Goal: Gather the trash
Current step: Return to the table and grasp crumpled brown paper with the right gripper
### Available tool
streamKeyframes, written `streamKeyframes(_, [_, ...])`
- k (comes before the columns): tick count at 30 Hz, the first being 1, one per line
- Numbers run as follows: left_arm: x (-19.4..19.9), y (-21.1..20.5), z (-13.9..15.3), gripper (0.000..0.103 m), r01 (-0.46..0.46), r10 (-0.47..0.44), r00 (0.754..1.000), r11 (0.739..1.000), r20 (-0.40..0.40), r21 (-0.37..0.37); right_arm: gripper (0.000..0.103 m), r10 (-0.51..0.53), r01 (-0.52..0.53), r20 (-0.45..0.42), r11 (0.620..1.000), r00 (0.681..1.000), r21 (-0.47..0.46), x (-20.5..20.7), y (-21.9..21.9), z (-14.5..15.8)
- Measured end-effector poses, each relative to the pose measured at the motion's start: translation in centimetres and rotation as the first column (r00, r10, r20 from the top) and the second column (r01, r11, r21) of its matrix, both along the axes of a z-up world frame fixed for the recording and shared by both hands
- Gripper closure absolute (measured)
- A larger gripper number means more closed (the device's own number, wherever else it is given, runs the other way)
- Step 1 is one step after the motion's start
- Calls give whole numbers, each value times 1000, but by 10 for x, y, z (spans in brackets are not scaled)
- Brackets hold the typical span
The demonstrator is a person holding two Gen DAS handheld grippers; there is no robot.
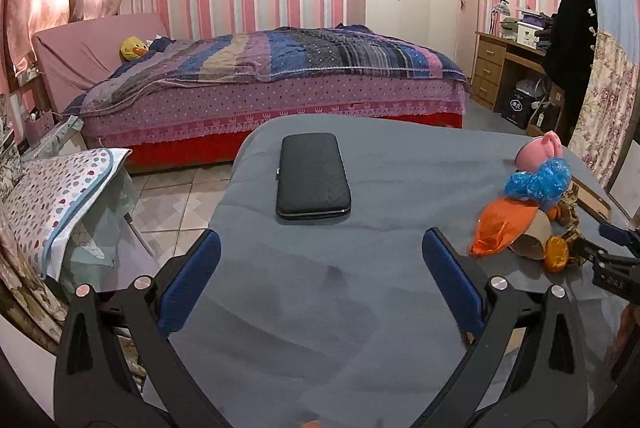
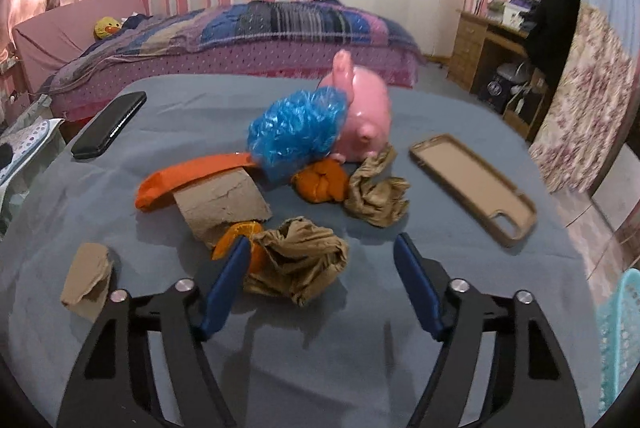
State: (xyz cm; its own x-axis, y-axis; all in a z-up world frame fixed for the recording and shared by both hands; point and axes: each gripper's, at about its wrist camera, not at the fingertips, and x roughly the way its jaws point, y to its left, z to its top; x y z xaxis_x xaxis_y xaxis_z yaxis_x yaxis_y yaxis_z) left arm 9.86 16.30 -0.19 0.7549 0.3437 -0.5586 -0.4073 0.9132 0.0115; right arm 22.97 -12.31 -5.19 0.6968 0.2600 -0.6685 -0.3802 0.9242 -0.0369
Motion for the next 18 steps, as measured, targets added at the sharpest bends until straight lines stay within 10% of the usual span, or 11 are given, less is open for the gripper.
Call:
streamKeyframes(5, [4, -7, -8, 6, 26, -27, 999, 998, -19, -51, 55, 49, -48, -23, 998, 999, 28, 9, 5, -8])
streamKeyframes(6, [4, -10, -9, 6, 34, -35, 999, 998, -22, -62, 75, 54, -54, -16, 998, 998, 36, 7, 4, -6])
streamKeyframes(18, [17, -85, -42, 6, 175, -192, 979, 967, -75, -187, 76, 20, -22, 91, 1000, 996, 22, -26, -32, 26])
